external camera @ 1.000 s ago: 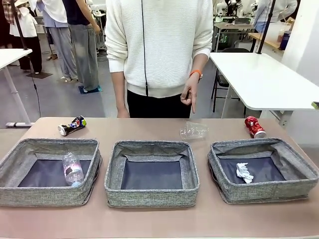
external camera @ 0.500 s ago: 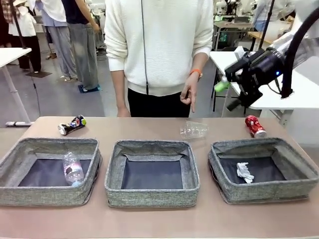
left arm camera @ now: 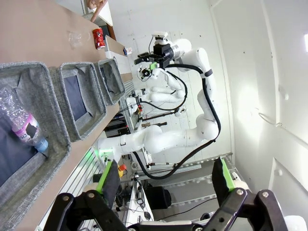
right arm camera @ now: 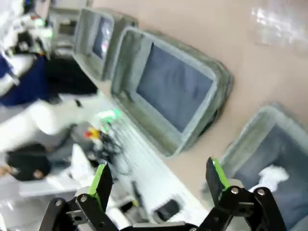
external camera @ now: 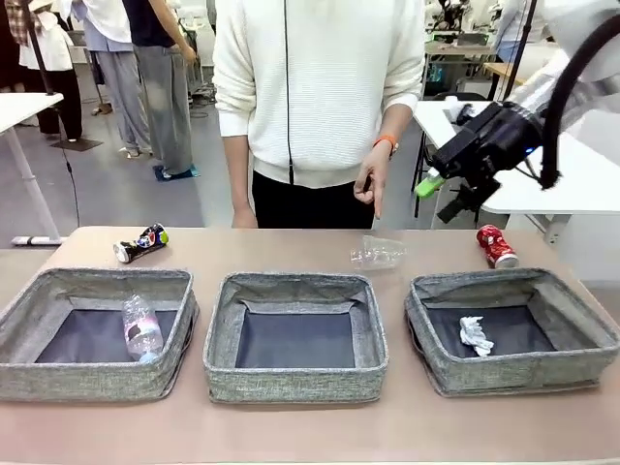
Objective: Sort the waste into the appropriate baskets.
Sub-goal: Pick up the waste item pointed out by the person.
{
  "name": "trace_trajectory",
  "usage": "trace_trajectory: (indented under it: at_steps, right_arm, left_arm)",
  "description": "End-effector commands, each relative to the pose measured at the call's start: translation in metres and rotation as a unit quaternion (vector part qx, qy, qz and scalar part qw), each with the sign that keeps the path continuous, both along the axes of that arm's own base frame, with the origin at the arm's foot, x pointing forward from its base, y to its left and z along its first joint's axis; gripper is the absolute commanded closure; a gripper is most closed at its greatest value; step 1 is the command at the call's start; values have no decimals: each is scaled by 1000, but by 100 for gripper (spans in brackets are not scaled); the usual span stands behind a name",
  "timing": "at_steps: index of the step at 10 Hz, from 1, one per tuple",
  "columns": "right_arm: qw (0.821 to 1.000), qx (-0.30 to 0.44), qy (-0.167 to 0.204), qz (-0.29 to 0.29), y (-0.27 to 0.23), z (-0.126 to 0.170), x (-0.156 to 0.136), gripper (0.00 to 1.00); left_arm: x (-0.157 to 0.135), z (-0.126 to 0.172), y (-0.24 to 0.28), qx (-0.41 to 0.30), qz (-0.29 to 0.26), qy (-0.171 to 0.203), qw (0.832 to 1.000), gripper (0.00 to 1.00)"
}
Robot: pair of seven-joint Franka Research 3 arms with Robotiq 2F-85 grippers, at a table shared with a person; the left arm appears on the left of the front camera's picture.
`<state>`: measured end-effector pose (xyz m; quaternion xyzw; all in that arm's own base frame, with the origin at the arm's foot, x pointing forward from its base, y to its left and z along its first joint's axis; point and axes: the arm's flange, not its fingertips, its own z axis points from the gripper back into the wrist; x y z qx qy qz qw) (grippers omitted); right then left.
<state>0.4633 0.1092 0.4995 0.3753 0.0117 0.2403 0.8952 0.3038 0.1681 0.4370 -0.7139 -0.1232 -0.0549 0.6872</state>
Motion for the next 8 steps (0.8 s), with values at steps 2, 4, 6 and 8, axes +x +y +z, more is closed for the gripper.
trace_trajectory:
  at_steps: [2,4,6,8]
  right_arm:
    - [874,64,-287,388,-10,-35,39,0]
    - [825,150,-357,411,-25,-35,44,0]
    - [871,92,-384,292,-24,-40,47,0]
    - [923,13,-255,287,-20,-33,50,0]
  left_arm:
    - [-2,0,-1,0,-2,-9,1000,0]
    - [-2,0,-1,0,-2,-9,1000,0]
    - [-2,0,-1,0,-2,-9,1000,0]
    - [-2,0,-1,0,-2,-9,1000,0]
